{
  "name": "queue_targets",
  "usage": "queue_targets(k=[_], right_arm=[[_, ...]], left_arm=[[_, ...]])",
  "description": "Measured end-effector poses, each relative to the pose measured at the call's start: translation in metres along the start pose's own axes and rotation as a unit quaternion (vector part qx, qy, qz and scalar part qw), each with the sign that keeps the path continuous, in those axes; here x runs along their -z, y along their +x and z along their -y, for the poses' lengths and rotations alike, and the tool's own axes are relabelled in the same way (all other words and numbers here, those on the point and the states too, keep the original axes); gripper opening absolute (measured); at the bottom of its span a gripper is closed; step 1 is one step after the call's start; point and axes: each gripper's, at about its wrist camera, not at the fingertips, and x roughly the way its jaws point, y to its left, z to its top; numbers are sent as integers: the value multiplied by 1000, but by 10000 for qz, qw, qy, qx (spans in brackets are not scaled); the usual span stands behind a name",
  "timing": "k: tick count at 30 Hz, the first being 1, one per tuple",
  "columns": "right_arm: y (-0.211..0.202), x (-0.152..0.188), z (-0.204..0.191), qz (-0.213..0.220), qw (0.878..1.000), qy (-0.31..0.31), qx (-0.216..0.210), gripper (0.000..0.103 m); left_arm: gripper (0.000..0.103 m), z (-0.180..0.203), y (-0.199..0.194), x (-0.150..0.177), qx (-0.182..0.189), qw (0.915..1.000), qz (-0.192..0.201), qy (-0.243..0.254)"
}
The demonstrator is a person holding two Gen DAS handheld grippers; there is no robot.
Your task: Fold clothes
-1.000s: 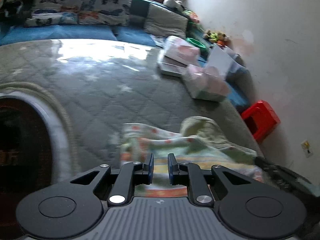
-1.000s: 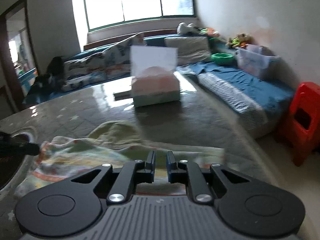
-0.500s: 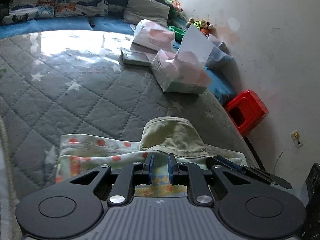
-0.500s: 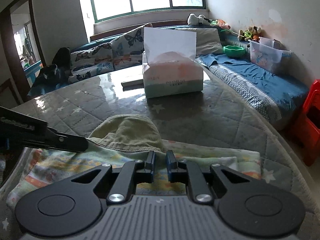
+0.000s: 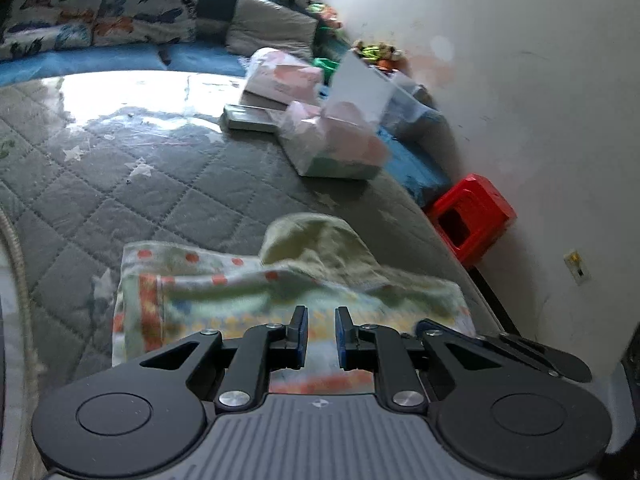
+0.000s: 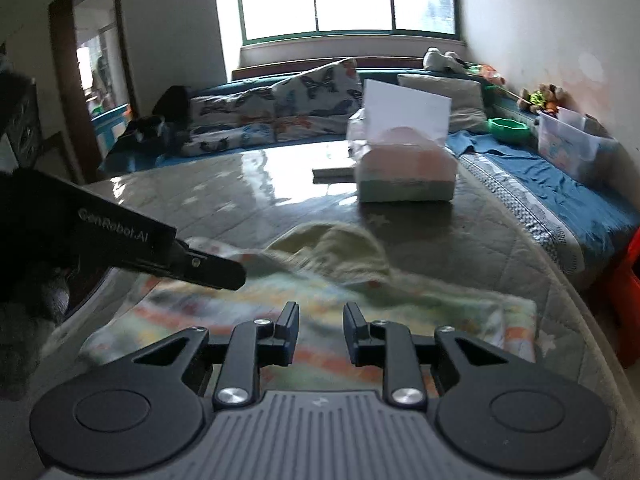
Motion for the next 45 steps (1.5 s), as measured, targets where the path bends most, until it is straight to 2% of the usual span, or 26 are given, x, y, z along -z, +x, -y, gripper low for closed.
queue_targets(k=[8, 18, 20, 25, 27, 31, 32, 35, 36, 38, 45], right_arm=[[-20, 33, -24, -81, 9995, -303, 97, 24], [-39, 54, -30, 29, 9991, -314, 285, 26], [-41, 54, -26, 73, 9992, -224, 309, 29], [-40, 58, -17, 47, 9994, -5, 334, 30], [-44, 59, -18, 88, 9992, -37, 377, 39], [-47, 61, -15, 112, 9989, 102, 444, 48], [-47, 62, -16, 105, 9987, 126, 477, 55], [-49, 64, -16, 94, 9984, 206, 527, 62], [-50, 64, -16, 105, 9981, 227, 555, 68], [-53, 65, -17, 128, 9977, 267, 611, 78], [-57, 75, -20, 119, 9958, 505, 754, 93]], left_arm=[[15, 7, -28, 44, 41, 9993, -87, 364], [17, -2, -41, 71, 26, 9994, -25, 340], [17, -4, -44, 71, 37, 9995, -1, 300], [17, -11, -45, 74, 13, 9999, 12, 163], [19, -10, -50, 76, -23, 9998, 29, 205], [40, -7, -59, 79, -178, 9992, 91, 351], [46, -6, -61, 80, -225, 9989, 113, 396], [56, -4, -67, 83, -346, 9980, 151, 508], [58, -4, -69, 85, -377, 9977, 152, 536], [70, -5, -73, 88, -468, 9971, 159, 570], [89, -15, -81, 102, -729, 9960, 105, 504]])
